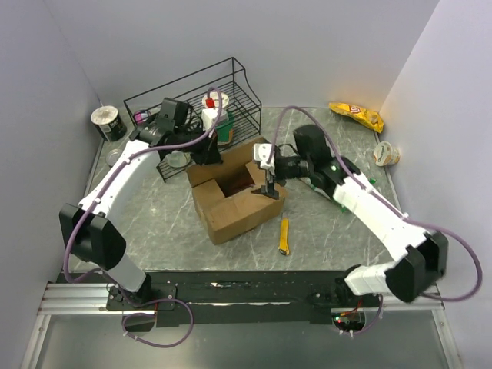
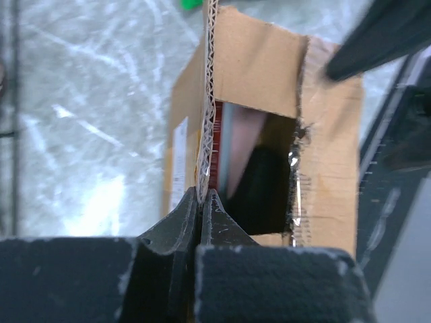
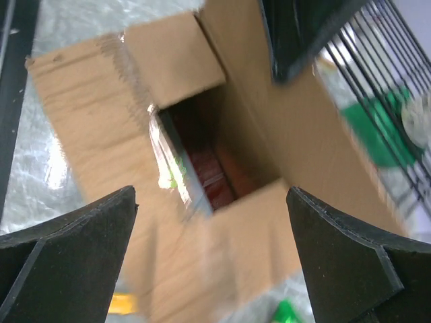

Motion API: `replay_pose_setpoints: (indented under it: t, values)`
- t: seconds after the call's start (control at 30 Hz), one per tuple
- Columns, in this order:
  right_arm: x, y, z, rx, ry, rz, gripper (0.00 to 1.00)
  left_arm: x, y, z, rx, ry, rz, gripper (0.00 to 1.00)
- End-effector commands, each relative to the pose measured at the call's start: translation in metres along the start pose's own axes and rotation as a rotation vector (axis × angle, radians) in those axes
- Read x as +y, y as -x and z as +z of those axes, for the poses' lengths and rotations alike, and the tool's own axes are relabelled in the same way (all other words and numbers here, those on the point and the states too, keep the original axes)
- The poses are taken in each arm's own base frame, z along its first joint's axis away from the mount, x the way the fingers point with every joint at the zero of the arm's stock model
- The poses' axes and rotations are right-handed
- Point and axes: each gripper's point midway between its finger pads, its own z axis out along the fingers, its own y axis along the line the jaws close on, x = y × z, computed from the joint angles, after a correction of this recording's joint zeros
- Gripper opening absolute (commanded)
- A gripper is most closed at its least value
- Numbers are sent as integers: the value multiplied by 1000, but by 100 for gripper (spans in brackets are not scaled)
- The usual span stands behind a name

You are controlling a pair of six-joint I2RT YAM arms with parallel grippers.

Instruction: Unpack the express box

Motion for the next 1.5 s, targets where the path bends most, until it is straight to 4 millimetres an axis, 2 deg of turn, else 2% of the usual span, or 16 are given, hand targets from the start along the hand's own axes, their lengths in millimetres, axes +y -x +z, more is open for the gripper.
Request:
replay_pose_setpoints:
  t: [0.0, 0.03, 0.07, 0.1, 0.13, 0.17, 0.2, 0.23, 0.33, 0.5, 0.63, 0.83, 0.93, 1.17, 1.47]
  values:
    - [23, -3, 16, 4, 254, -28, 100, -33, 55, -18, -143, -126, 26, 1]
    - [16, 10, 14, -4, 271, -54, 100, -34, 57, -19, -147, -129, 28, 1]
    - [27, -4, 21, 32, 353, 37, 99, -35, 58, -19, -150, -130, 24, 1]
    - [30, -6, 22, 44, 389, 74, 99, -36, 58, -20, -152, -136, 25, 1]
    - [23, 5, 21, 28, 403, 39, 98, -37, 58, -20, -152, -142, 22, 1]
    - [26, -2, 28, 36, 447, 78, 97, -37, 58, -19, -153, -146, 12, 1]
    - [36, -3, 23, 55, 494, 128, 97, -37, 58, -19, -152, -145, 7, 1]
    - [31, 2, 22, 50, 495, 123, 97, -37, 58, -19, -154, -142, 4, 1]
    - [39, 0, 19, 79, 555, 176, 97, -35, 60, -18, -156, -142, 4, 1]
    - [53, -21, 14, 185, 673, 240, 92, -32, 66, -18, -164, -132, 15, 1]
    - [66, -36, 10, 241, 700, 266, 90, -31, 67, -17, -166, -124, 16, 1]
    - [79, -42, 8, 283, 717, 338, 85, -26, 60, -17, -158, -103, 8, 1]
    - [86, -45, 6, 298, 727, 356, 79, -23, 56, -15, -148, -94, 6, 1]
    - [92, -37, -4, 327, 721, 331, 60, -10, 47, -8, -124, -54, -6, 1]
    - [89, -13, -30, 313, 620, 220, 50, 0, 37, 4, -104, -37, -52, 1]
